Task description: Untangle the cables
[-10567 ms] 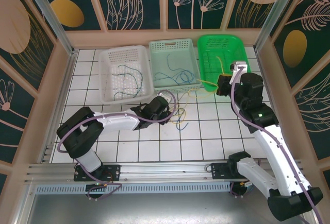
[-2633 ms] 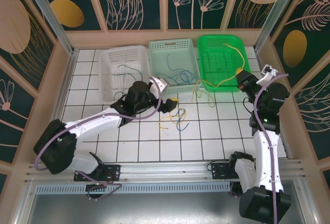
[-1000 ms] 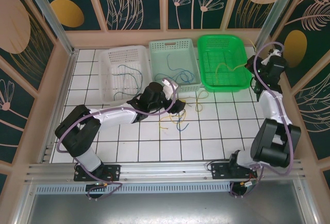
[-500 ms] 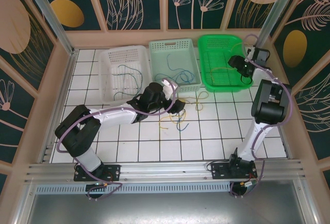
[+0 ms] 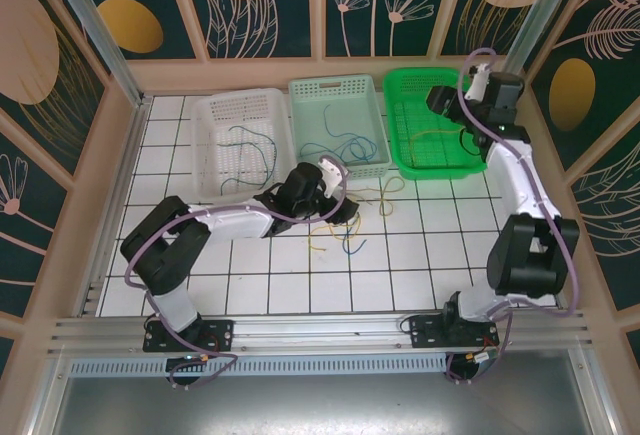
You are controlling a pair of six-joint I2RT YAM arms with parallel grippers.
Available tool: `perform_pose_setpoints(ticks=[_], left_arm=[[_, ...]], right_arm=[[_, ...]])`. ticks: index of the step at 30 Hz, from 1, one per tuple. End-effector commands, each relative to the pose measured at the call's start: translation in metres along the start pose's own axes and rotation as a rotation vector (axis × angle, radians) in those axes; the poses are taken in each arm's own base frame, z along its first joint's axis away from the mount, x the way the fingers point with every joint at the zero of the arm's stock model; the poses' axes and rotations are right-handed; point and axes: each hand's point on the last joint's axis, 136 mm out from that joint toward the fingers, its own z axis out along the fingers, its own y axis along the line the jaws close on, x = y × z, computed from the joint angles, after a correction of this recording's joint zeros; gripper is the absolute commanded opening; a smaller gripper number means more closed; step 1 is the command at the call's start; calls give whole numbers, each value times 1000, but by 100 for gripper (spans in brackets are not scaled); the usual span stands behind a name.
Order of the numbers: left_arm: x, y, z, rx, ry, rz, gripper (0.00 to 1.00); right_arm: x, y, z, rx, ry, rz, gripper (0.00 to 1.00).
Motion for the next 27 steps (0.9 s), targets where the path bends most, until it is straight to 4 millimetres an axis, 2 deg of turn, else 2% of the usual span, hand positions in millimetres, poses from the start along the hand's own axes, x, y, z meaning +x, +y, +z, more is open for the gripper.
perform_pose_setpoints(ticks=[1,2,3,4,9,12,18,23,27], left_arm=[[10,5,3,-32,58,74,79],[17,8,3,-47,82,93,79],[11,11,5,-62,82,116,78],[13,14,6,-79,98,129,78],[20,25,7,-140,125,147,78],[18,24,6,-134,114,141,79],[16,23,5,-129,108,125,79],[16,21,4,-124,105,120,79],[11,20,3,-119,94,114,79]], right_arm=[[71,-2,-1,32,168,15,67],[88,0,-5,32,198,36,63],[107,2,-8,25,235,56,59],[124,3,-10,25,265,75,58],[202,17,-20,6,372,133,56],[230,22,-19,1,414,99,57],[269,14,-18,34,509,64,54],[278,4,-18,69,520,51,53],[286,1,-8,76,546,53,50]])
